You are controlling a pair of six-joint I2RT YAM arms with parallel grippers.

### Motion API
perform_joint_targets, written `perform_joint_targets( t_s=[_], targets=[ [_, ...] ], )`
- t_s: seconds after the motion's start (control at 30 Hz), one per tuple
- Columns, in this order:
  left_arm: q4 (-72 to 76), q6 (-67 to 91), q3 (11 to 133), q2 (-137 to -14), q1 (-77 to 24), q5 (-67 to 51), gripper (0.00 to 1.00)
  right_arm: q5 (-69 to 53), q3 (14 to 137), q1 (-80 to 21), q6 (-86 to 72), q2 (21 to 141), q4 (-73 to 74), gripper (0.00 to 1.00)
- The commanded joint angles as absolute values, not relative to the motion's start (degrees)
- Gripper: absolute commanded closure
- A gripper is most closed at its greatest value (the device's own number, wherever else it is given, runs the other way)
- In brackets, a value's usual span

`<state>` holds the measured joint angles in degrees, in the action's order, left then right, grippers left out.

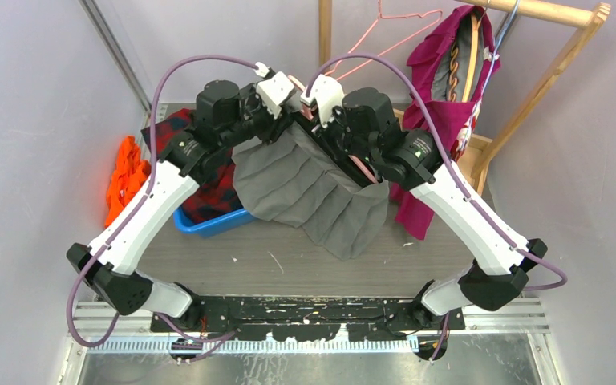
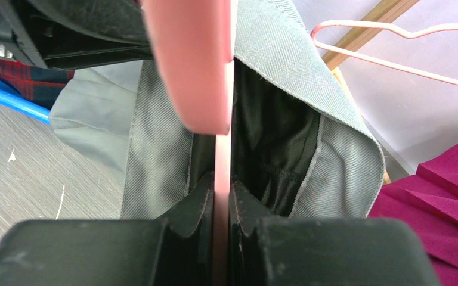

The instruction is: Remove the skirt from the hanger

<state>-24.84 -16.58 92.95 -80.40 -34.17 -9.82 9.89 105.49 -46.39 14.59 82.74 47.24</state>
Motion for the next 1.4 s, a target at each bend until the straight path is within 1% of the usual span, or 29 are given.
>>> perform_joint_targets(
  t_s=[0.0, 0.07, 0.13, 0.2, 0.23, 0.27, 0.3, 0.43, 0.53, 0.6, 0.9, 0.93, 0.97, 1.0, 1.03, 1.07, 1.17, 1.37],
  targets=[
    [-19.3, -16.0, 98.8, -81.1, -34.7, -7.2, 0.59, 7.5, 106.8, -46.7, 13.5, 80.2, 43.6, 0.99],
    [-20.6, -16.1, 99.4, -80.2, -35.2, -7.4, 0.57, 7.9, 106.5, -46.7, 14.1, 80.4, 43.5, 0.99],
    [-22.2, -16.2, 99.4, -78.7, -35.4, -8.9, 0.54, 8.0, 106.5, -46.7, 14.7, 80.5, 43.5, 0.99],
    [-23.7, -16.0, 98.8, -76.8, -35.5, -10.7, 0.47, 8.1, 106.5, -46.7, 15.0, 80.7, 43.5, 0.99],
    [-24.5, -16.0, 98.4, -75.8, -35.5, -11.6, 0.4, 8.2, 106.5, -46.7, 15.1, 80.8, 43.4, 0.99],
    [-24.9, -16.0, 97.9, -74.7, -35.5, -12.0, 0.36, 8.3, 106.6, -46.6, 15.1, 81.0, 43.4, 0.99],
    [-25.0, -15.9, 97.1, -73.6, -35.5, -12.0, 0.35, 8.3, 106.7, -46.7, 15.1, 81.2, 43.4, 0.99],
    [-23.4, -16.6, 92.8, -71.5, -35.5, -9.0, 0.35, 8.3, 107.4, -46.7, 15.1, 81.5, 43.6, 0.99],
    [-23.7, -16.7, 92.3, -72.3, -35.5, -7.6, 0.38, 8.3, 108.1, -46.7, 14.7, 81.6, 44.0, 0.99],
    [-23.7, -16.4, 92.3, -74.6, -35.5, -8.2, 0.39, 8.3, 108.3, -46.6, 14.7, 81.6, 44.0, 0.99],
    [-22.0, -15.3, 90.7, -74.9, -35.5, -9.5, 0.4, 8.8, 108.5, -46.7, 14.5, 81.4, 44.2, 0.99],
    [-21.7, -15.5, 90.4, -75.0, -35.5, -9.4, 0.44, 8.8, 108.5, -46.7, 14.5, 81.4, 44.1, 0.99],
    [-21.4, -15.9, 90.3, -75.2, -35.5, -9.2, 0.56, 8.7, 108.4, -46.7, 14.5, 81.3, 44.1, 0.99],
    [-21.1, -16.2, 90.2, -75.5, -35.5, -8.7, 0.75, 8.6, 108.5, -46.6, 14.5, 81.3, 44.2, 0.99],
    [-20.5, -16.2, 90.1, -75.7, -35.5, -8.0, 0.96, 8.5, 108.5, -46.7, 14.5, 81.3, 44.2, 0.99],
    [-19.8, -16.4, 89.9, -75.9, -35.5, -7.4, 1.0, 8.5, 108.6, -46.7, 14.5, 81.3, 44.2, 0.99],
    [-18.7, -17.1, 91.2, -76.8, -35.5, -8.2, 1.0, 8.6, 108.6, -46.7, 14.6, 81.3, 44.0, 0.99],
    [-18.3, -16.0, 99.6, -79.0, -35.5, -8.3, 1.0, 7.3, 104.8, -46.7, 13.6, 81.0, 41.3, 0.99]
  ],
)
